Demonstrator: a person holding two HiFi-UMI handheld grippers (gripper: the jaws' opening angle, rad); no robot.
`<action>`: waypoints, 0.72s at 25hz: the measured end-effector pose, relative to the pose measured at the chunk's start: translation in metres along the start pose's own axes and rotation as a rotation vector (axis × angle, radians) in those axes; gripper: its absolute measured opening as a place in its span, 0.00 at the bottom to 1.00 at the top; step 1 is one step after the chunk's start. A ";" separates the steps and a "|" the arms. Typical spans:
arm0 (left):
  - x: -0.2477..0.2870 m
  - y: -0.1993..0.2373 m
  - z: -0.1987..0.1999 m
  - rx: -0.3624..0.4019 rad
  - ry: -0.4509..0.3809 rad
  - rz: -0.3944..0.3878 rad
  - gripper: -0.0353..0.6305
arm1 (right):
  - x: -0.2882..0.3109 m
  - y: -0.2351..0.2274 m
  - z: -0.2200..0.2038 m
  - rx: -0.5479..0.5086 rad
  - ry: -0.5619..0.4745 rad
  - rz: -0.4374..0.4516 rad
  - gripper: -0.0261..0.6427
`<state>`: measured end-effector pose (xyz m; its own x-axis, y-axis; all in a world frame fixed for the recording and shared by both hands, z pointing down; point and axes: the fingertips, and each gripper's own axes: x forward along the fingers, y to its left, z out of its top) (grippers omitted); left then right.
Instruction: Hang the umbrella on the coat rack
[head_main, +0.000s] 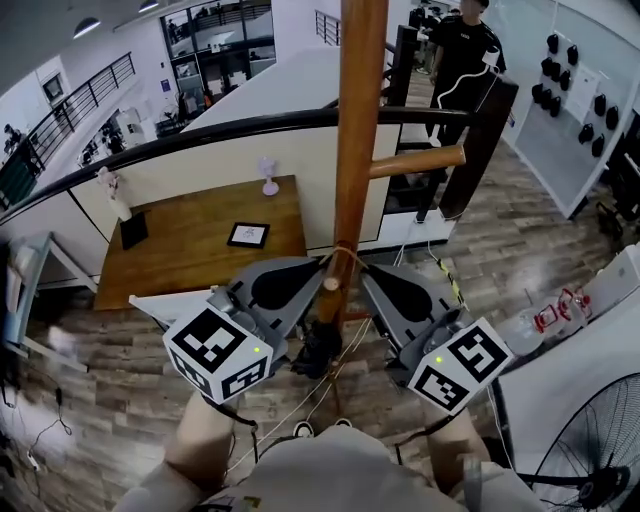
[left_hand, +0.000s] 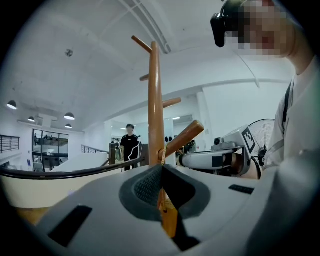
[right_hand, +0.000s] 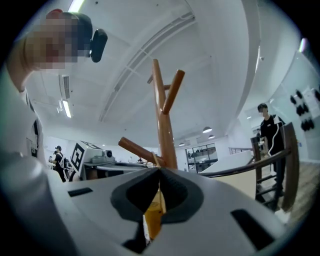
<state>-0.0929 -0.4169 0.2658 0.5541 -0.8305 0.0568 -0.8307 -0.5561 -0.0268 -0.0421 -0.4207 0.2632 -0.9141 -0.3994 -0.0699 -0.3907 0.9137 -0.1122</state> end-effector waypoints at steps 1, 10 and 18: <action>0.002 0.000 -0.003 0.000 0.004 -0.001 0.06 | 0.001 0.000 -0.002 0.004 0.001 -0.001 0.06; 0.018 0.007 -0.022 0.008 0.022 -0.004 0.06 | 0.015 -0.007 -0.018 0.017 0.029 -0.028 0.06; 0.017 0.006 -0.024 0.019 -0.003 -0.013 0.06 | 0.014 -0.009 -0.016 0.003 0.007 -0.065 0.13</action>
<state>-0.0902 -0.4336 0.2901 0.5653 -0.8231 0.0542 -0.8221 -0.5675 -0.0451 -0.0532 -0.4330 0.2795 -0.8878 -0.4570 -0.0552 -0.4486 0.8858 -0.1192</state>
